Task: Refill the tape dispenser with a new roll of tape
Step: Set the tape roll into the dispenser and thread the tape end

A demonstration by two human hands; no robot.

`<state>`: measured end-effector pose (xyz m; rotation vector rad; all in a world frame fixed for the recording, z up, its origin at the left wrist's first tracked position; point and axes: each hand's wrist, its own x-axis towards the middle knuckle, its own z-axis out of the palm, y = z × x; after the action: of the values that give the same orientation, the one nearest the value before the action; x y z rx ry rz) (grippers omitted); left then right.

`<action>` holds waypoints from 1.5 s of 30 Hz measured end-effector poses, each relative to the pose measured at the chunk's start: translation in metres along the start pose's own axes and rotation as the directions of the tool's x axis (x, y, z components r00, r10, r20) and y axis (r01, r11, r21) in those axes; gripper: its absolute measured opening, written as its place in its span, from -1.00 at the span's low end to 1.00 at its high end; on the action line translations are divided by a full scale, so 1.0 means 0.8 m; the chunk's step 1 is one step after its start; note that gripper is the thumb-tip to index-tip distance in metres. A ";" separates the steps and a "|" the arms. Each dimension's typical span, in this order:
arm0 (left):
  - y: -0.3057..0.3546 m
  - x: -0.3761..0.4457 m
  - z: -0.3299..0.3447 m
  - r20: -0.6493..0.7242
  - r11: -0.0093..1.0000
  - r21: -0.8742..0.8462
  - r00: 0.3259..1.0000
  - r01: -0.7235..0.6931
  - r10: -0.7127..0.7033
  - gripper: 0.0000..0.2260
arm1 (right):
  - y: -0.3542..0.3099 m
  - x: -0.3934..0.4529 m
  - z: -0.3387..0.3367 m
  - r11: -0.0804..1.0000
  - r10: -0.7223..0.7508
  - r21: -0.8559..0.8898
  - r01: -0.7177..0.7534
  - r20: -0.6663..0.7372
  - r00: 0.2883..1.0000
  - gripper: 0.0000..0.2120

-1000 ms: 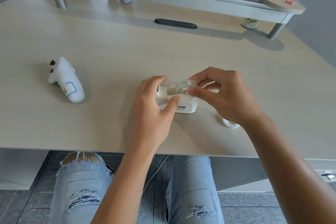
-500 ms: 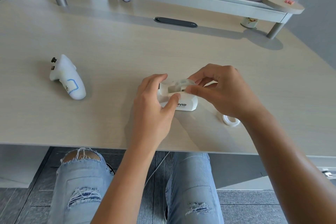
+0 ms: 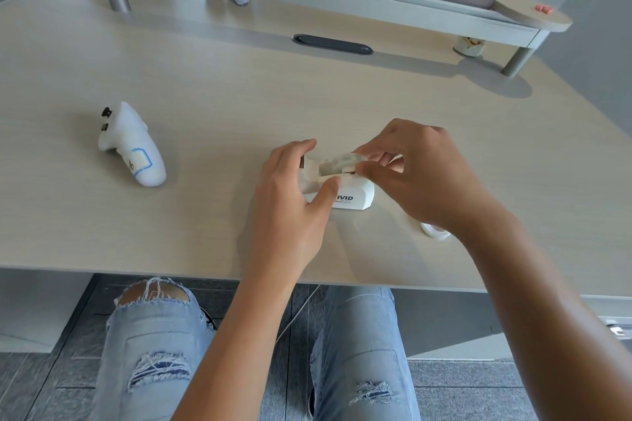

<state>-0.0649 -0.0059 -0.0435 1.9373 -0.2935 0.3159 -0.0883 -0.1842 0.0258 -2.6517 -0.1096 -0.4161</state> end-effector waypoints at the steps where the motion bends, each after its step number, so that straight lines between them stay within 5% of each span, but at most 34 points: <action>1: 0.000 0.000 0.000 0.001 1.000 0.001 1.000 0.001 -0.001 -0.56 | -0.002 -0.001 0.002 1.000 -0.003 -0.027 0.002 -0.015 1.000 -0.83; 13: 0.003 -0.001 -0.001 0.019 1.000 0.011 1.000 0.021 -0.022 -0.55 | -0.016 0.005 -0.003 0.972 0.009 -0.234 0.009 0.077 0.997 -0.74; 20: 0.002 0.000 -0.001 0.012 0.999 -0.006 0.999 0.036 -0.036 -0.55 | -0.025 0.013 -0.002 0.992 -0.049 -0.110 0.057 0.071 0.996 -0.85; 45: 0.005 0.000 -0.002 0.017 1.000 0.009 0.999 0.028 -0.028 -0.54 | -0.034 0.025 -0.011 0.935 -0.112 -0.309 0.174 0.211 0.971 -0.83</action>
<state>-0.0665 -0.0055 -0.0397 1.9513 -0.2757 0.2828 -0.0752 -0.1637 0.0509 -3.0195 -0.3227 -0.2414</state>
